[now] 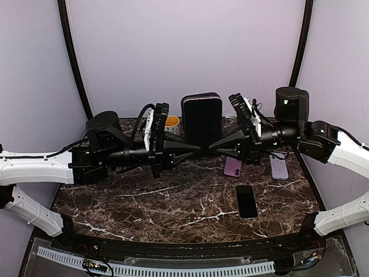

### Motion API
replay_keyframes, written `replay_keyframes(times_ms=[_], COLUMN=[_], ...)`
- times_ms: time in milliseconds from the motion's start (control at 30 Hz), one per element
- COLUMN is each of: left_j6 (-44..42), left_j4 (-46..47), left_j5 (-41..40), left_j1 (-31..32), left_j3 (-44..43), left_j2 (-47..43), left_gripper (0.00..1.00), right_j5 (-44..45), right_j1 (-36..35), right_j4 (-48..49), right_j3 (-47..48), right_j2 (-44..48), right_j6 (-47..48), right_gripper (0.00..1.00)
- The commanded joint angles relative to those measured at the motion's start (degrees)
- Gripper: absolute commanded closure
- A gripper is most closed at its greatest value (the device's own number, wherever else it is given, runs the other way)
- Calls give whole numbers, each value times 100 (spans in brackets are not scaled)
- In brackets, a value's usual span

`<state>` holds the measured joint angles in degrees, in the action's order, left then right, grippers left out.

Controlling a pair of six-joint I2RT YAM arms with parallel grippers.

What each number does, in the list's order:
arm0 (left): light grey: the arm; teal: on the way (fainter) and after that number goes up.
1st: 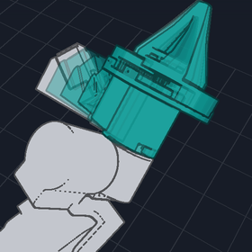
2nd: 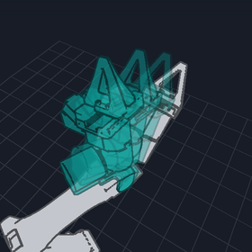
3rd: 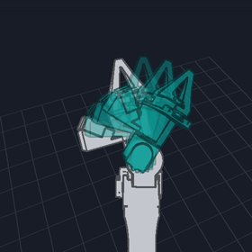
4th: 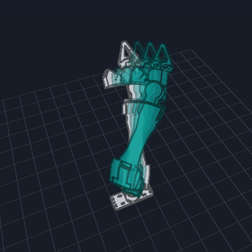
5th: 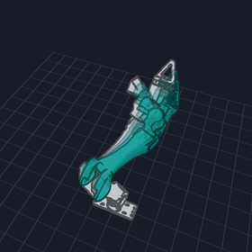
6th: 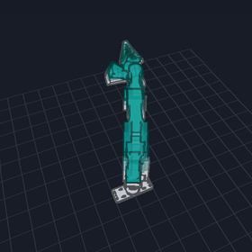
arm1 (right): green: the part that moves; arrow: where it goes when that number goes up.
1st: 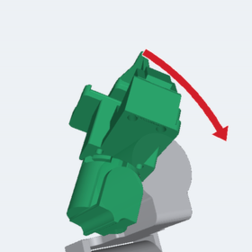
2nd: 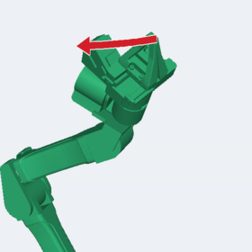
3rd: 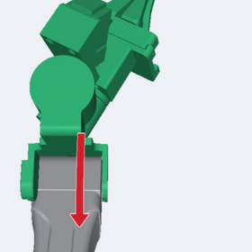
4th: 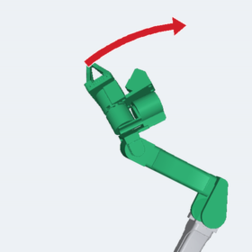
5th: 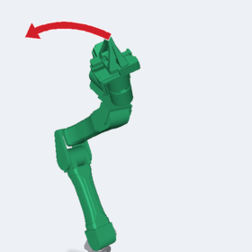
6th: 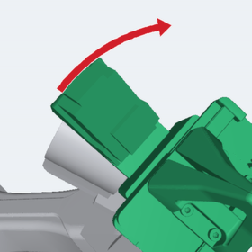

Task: Put the phone into the phone case
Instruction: Press the phone case against the phone.

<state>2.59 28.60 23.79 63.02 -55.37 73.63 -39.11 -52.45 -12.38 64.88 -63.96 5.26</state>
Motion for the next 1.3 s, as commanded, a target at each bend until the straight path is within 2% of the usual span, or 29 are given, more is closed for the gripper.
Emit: replay_keyframes(times_ms=[0,167,200,233,300,367,500,667,800,900,1100,1200,1267], left_j6=[-88,-102,-108,-113,-103,-117,-202,-214,-215,-290,-424,-450,-453], left_j4=[127,137,137,135,129,119,65,-1,-48,-66,-151,-182,-176], left_j5=[-41,-14,-15,-15,-13,-6,-27,-10,-30,-2,-72,-88,-117], left_j1=[89,109,111,113,113,118,122,135,139,155,174,179,176], left_j3=[-112,-116,-115,-103,-86,-51,3,30,21,19,31,38,32], left_j2=[25,46,42,36,13,-20,-70,-63,-36,-17,-20,-38,-63], left_gripper=[97,100,100,100,100,100,100,100,100,100,100,100,88], right_j5=[8,19,51,99,199,260,311,159,118,50,-33,-48,-32], right_j1=[24,24,24,24,24,24,31,28,33,27,32,30,30], right_j4=[717,646,597,529,370,233,127,217,376,453,473,446,440], right_j3=[-23,-24,-9,20,78,153,294,434,470,522,552,529,489], right_j2=[224,248,252,253,272,303,394,417,354,257,162,164,199], right_j6=[-108,-86,-67,-36,28,97,177,105,-46,-151,-175,-158,-135], right_gripper=[100,100,97,87,60,52,50,51,56,66,100,100,100])
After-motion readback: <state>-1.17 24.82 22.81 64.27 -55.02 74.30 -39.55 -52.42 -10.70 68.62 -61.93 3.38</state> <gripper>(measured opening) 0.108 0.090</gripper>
